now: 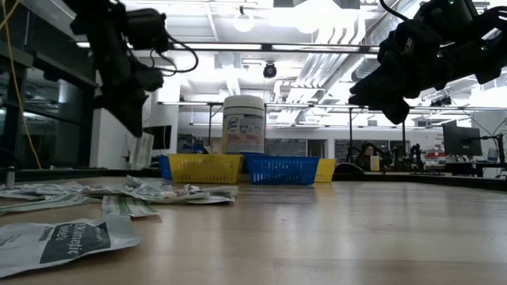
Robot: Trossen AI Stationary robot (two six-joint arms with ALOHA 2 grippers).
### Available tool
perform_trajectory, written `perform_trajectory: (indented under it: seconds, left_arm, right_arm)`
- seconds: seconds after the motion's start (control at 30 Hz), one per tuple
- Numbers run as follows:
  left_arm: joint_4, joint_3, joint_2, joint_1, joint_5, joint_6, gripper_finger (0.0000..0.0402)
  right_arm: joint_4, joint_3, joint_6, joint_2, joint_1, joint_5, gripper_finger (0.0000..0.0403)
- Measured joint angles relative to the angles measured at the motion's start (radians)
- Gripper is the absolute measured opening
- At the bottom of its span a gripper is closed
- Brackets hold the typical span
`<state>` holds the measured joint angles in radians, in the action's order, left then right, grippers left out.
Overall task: Pick & Place First Aid Supplies
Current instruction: Put the green bandage pad into the left yellow bin
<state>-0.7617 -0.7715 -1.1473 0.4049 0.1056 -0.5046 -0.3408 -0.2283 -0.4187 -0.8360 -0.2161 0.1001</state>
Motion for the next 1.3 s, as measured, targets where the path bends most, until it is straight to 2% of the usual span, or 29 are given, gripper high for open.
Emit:
perform_trajectory:
  seconds: [0.1, 0.23, 0.33, 0.47, 0.9, 1.03, 1.3]
  left_arm:
    - [-0.021, -0.05, 0.0, 0.0, 0.016, 0.005, 0.0]
    - [-0.051, -0.112, 0.0, 0.0, 0.101, 0.002, 0.0]
    - [0.047, -0.135, 0.0, 0.0, 0.142, -0.02, 0.0]
    - [0.207, -0.135, -0.005, 0.0, 0.143, -0.02, 0.0]
    - [0.471, -0.135, -0.192, 0.0, 0.144, -0.089, 0.0]
    - [0.483, -0.135, -0.242, 0.0, 0.187, -0.107, 0.0]
    - [0.483, -0.135, -0.325, 0.0, 0.208, -0.118, 0.0]
  right_arm:
    - [0.0, 0.0, 0.0, 0.0, 0.0, 0.0, 0.011]
    - [0.0, 0.0, 0.0, 0.0, 0.0, 0.0, 0.011]
    - [0.0, 0.0, 0.0, 0.0, 0.0, 0.0, 0.011]
    - [0.0, 0.0, 0.0, 0.0, 0.0, 0.0, 0.011]
    - [0.0, 0.0, 0.0, 0.0, 0.0, 0.0, 0.011]
    - [0.0, 0.0, 0.0, 0.0, 0.0, 0.0, 0.011]
    - [0.0, 0.0, 0.0, 0.0, 0.0, 0.0, 0.011]
